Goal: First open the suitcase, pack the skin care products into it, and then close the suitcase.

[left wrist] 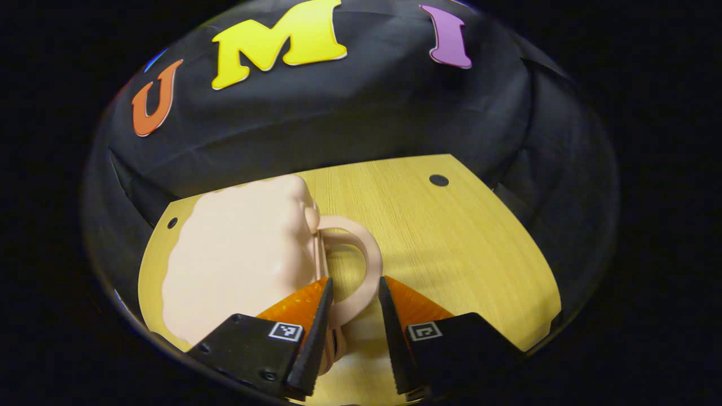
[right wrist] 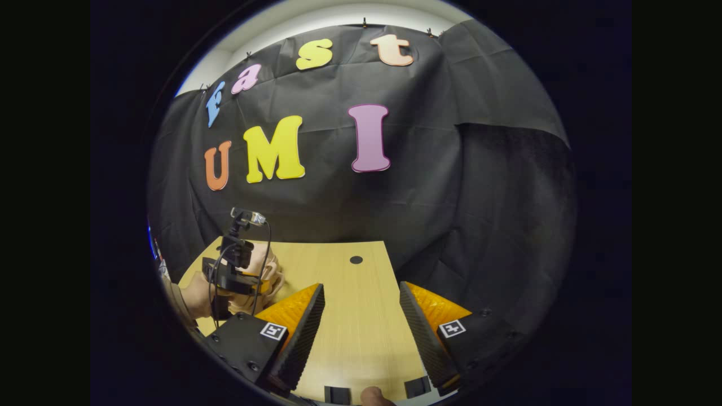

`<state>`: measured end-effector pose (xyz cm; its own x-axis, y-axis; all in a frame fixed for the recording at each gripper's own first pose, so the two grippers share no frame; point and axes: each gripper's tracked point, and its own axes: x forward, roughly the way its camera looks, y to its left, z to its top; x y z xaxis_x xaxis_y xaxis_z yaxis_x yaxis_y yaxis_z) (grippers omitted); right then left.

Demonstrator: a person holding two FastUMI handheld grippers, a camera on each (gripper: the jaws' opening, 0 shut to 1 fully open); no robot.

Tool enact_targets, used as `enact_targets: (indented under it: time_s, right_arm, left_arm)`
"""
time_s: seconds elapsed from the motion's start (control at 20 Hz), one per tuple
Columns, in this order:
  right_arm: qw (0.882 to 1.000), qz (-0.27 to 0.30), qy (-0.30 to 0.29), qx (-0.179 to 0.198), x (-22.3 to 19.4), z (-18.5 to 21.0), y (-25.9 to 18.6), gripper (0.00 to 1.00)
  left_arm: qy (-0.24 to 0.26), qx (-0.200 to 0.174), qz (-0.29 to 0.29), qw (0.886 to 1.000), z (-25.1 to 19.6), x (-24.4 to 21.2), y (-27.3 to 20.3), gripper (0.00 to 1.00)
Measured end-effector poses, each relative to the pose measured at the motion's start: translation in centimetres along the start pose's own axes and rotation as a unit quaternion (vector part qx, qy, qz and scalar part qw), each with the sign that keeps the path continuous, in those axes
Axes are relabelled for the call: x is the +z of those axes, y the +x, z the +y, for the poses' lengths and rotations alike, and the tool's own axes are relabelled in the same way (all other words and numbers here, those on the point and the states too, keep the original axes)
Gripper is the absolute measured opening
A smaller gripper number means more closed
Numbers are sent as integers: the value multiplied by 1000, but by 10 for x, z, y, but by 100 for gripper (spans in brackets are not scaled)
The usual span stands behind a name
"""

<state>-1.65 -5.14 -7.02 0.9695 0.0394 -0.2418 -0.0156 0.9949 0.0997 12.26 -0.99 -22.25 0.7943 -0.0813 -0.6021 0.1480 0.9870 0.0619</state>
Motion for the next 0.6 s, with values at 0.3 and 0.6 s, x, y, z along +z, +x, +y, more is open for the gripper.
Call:
enact_targets:
  time_s: [0.3, 0.6]
  right_arm:
    - [999, -44, -11, 2, 40, 41, 4, 79]
    - [996, -91, -14, 20, 96, 106, 9, 79]
  left_arm:
    - [-8, 39, -141, 989, 45, 83, -108, 100]
    - [-9, 86, -253, 964, 94, 141, -242, 100]
